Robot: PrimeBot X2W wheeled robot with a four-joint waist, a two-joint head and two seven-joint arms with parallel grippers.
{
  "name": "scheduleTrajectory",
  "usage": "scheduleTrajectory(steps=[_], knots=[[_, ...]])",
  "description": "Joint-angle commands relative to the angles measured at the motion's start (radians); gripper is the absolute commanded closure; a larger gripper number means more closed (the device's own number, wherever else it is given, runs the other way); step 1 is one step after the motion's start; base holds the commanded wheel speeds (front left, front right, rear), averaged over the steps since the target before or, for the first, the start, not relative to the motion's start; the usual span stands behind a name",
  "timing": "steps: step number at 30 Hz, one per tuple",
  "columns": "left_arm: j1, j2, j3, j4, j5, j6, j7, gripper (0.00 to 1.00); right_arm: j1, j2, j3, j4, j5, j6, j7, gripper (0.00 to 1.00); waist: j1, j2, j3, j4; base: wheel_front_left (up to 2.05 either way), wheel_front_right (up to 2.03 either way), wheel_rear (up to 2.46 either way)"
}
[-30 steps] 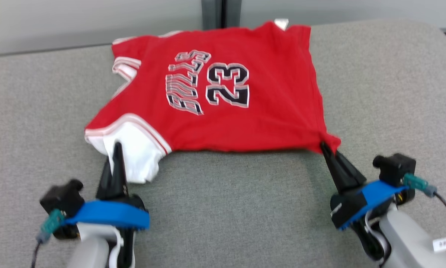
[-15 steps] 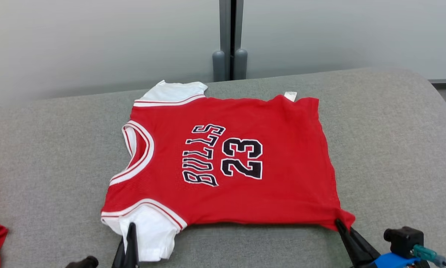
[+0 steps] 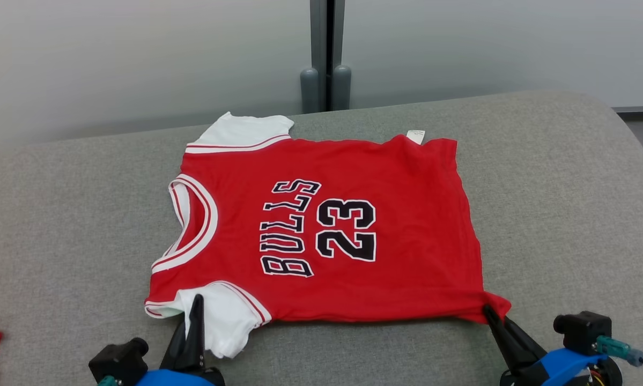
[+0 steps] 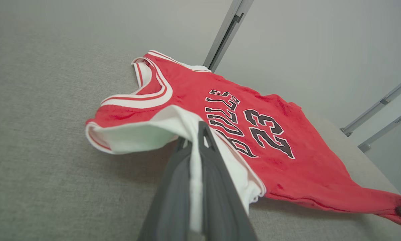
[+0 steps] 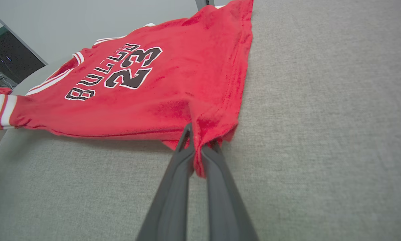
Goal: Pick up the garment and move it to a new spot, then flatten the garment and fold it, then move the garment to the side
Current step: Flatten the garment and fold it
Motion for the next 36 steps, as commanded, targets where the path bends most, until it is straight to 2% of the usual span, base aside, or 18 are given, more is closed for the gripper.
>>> scheduleTrajectory(steps=[1, 16, 27, 28, 29, 30, 31, 36], knots=[[-0.036, 0.013, 0.0, 0.007, 0.01, -0.005, 0.006, 1.0, -0.029, 0.006, -0.004, -0.007, 0.001, 0.0, 0.009, 1.0, 0.0, 0.0, 0.007, -0.004, 0.0, 0.0, 0.0], [-0.288, 0.076, -0.016, 0.125, 0.045, -0.044, 0.069, 1.0, -0.226, 0.001, 0.055, 0.025, 0.019, 0.0, 0.082, 1.0, 0.0, 0.0, 0.1, -0.03, 0.0, 0.0, 0.0], [-0.508, 0.084, -0.038, 0.295, 0.069, -0.069, 0.072, 1.0, -0.428, 0.009, 0.11, 0.148, 0.014, 0.0, 0.025, 1.0, 0.0, 0.0, 0.195, -0.033, 0.0, 0.0, 0.0], [-0.521, 0.082, -0.04, 0.313, 0.069, -0.071, 0.07, 1.0, -0.438, 0.014, 0.119, 0.163, 0.016, 0.0, 0.016, 0.61, 0.0, 0.0, 0.198, -0.034, 0.0, 0.0, 0.0], [-0.534, 0.081, -0.041, 0.331, 0.069, -0.071, 0.062, 0.81, -0.448, 0.017, 0.126, 0.178, 0.02, 0.0, 0.009, 0.0, 0.0, 0.0, 0.199, -0.034, 0.0, 0.0, 0.0], [-0.545, 0.08, -0.039, 0.347, 0.069, -0.071, 0.052, 0.51, -0.458, 0.018, 0.131, 0.192, 0.023, 0.0, 0.0, 0.0, 0.0, 0.0, 0.2, -0.035, 0.0, 0.0, 0.0], [-0.553, 0.079, -0.039, 0.363, 0.069, -0.073, 0.042, 0.0, -0.466, 0.019, 0.133, 0.201, 0.027, 0.0, -0.017, 0.0, 0.0, 0.0, 0.199, -0.034, 0.0, 0.0, 0.0], [-0.55, 0.06, -0.027, 0.41, 0.058, -0.078, -0.016, 0.0, -0.45, 0.006, 0.138, 0.249, 0.023, 0.0, -0.088, 0.0, 0.0, 0.0, 0.176, -0.025, 0.0, 0.0, 0.0]])
